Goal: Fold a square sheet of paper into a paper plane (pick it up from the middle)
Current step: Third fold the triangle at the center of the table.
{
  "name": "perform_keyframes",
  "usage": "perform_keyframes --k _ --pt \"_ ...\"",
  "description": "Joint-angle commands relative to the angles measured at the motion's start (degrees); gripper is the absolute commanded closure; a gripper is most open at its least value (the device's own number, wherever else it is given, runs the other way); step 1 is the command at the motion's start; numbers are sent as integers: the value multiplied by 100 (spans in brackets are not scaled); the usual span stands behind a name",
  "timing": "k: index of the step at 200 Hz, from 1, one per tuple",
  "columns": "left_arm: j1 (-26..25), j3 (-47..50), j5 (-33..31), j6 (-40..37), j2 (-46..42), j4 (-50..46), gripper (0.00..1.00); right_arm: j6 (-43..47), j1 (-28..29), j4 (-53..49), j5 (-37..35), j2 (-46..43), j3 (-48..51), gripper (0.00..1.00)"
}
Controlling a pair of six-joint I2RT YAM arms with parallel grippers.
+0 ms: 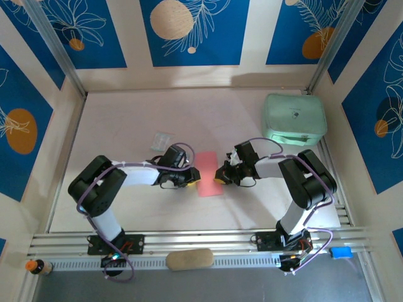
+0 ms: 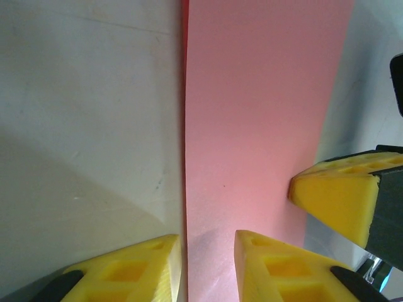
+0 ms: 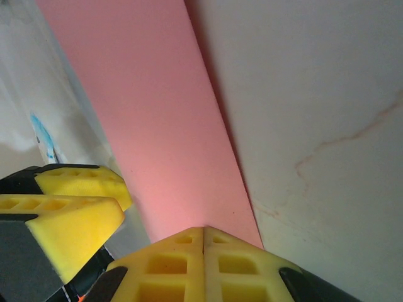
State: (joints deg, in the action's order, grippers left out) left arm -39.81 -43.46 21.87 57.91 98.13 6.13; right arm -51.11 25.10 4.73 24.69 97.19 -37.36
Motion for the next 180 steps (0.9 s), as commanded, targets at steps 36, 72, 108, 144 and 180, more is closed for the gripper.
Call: perform_keyframes --k 36,72,108,144,180 --pt "-35 -79 133 115 339 389 74 -84 -5 -517 -158 20 193 96" --pt "-35 -46 169 125 330 521 74 -89 -5 -517 -175 25 190 96" --pt "-35 -21 199 139 306 642 74 -85 -5 -512 -179 32 193 96" --pt "-35 -13 187 126 278 639 74 -84 -5 -517 -177 24 202 96" --pt "-35 30 169 124 225 728 71 -74 -15 -510 -192 15 210 96"
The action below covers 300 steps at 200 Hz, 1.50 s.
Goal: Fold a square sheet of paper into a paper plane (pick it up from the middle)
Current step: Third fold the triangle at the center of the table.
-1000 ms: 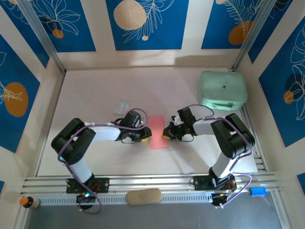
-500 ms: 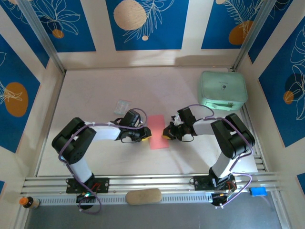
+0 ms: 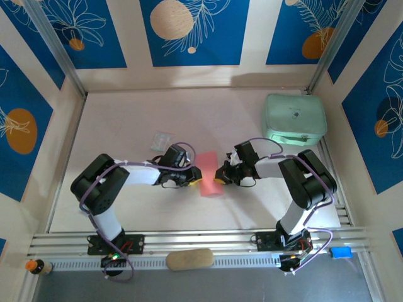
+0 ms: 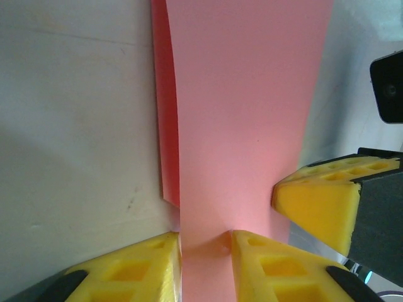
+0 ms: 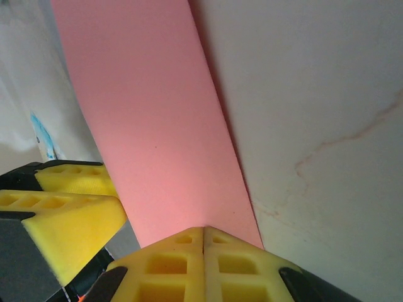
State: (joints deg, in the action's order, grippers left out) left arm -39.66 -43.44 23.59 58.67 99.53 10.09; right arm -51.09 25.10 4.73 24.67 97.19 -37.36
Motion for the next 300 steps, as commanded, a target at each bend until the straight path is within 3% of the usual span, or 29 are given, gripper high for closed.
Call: perform_keyframes --k 1,45,98,153,178,214,237,252,300 --pt "-51 28 -4 48 85 338 71 -76 -15 -514 -190 13 211 96" --pt "-16 101 49 62 26 779 67 -68 -23 -491 -172 2 217 96" --pt "-15 160 -28 74 -79 655 69 -67 -23 -464 -144 -14 219 97" --pt "-6 115 -49 47 -29 338 91 -17 2 189 172 -381 388 92" --pt "6 175 -11 106 -105 353 98 263 46 83 66 -915 413 84" --pt "40 257 111 232 -340 230 100 791 250 -238 -482 -2108 606 52" --pt "55 274 145 256 -468 108 100 1396 601 -619 -1130 -2713 574 47" --pt "84 313 158 308 -534 132 100 1848 1019 -336 -1665 -3003 773 46" --pt "146 283 206 390 -634 145 100 4481 3098 1135 -3636 -3336 1609 46"
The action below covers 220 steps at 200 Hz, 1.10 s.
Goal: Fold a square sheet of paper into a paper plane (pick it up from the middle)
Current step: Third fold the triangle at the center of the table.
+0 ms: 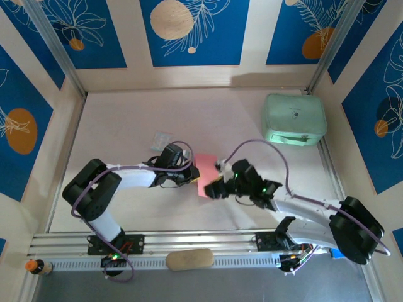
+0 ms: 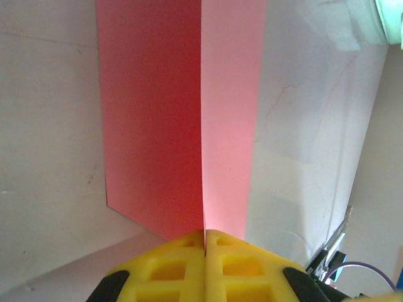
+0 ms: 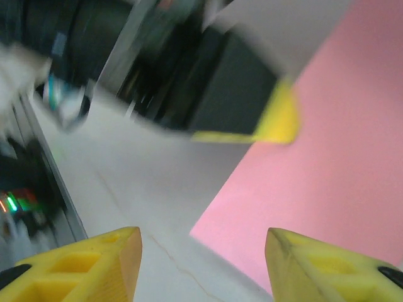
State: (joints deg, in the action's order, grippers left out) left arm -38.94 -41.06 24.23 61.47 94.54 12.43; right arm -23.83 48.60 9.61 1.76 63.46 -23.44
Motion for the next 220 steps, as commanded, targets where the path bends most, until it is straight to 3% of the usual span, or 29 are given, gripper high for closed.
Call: perform_keyframes --k 1,41,85,137,220 --pt "68 45 143 119 -137 -86 100 1788 778 652 -1363 49 217 46" --pt "79 58 156 146 -121 -49 100 2733 1683 1091 -2750 779 112 43" --pt "79 80 142 178 -138 5 100 3026 2046 1456 -3880 1614 -121 42" --pt "79 115 121 181 -111 24 100 3097 2223 1585 -4271 2016 -274 45" --pt "76 95 78 154 -130 -29 100 3009 2215 1514 -4246 1690 16 66"
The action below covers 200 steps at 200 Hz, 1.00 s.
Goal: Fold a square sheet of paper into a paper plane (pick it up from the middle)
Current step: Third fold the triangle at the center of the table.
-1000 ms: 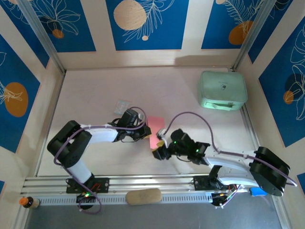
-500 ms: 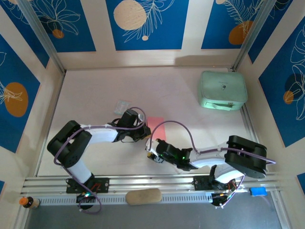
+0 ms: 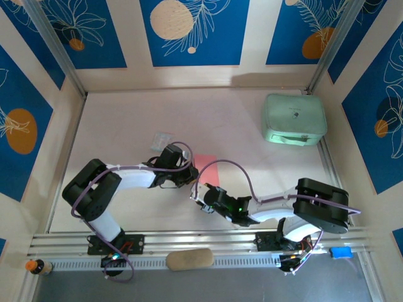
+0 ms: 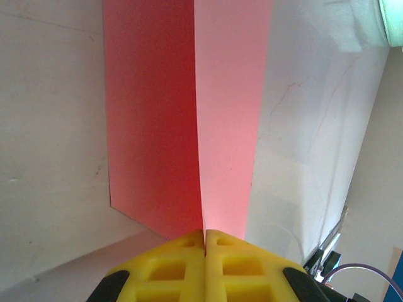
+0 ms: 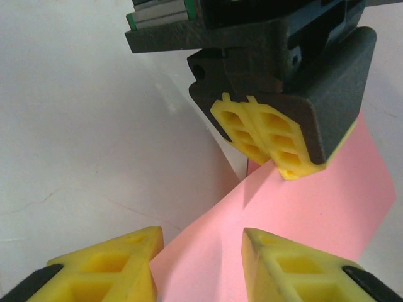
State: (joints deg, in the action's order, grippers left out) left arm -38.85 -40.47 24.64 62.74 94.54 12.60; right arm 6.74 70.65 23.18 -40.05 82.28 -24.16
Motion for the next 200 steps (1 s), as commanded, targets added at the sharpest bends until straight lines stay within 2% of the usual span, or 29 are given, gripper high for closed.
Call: perform_keyframes --k 1,86,157,200 --pt "69 33 38 28 -134 -47 100 -54 10 154 -60 -194 92 66" --pt "64 48 14 28 -174 -72 100 -231 -51 178 -3 -252 113 78" --pt "63 21 -4 43 -162 -74 100 -319 -122 213 84 -290 122 73" --pt "70 30 5 58 -153 -56 100 -375 -156 186 138 -269 105 78"
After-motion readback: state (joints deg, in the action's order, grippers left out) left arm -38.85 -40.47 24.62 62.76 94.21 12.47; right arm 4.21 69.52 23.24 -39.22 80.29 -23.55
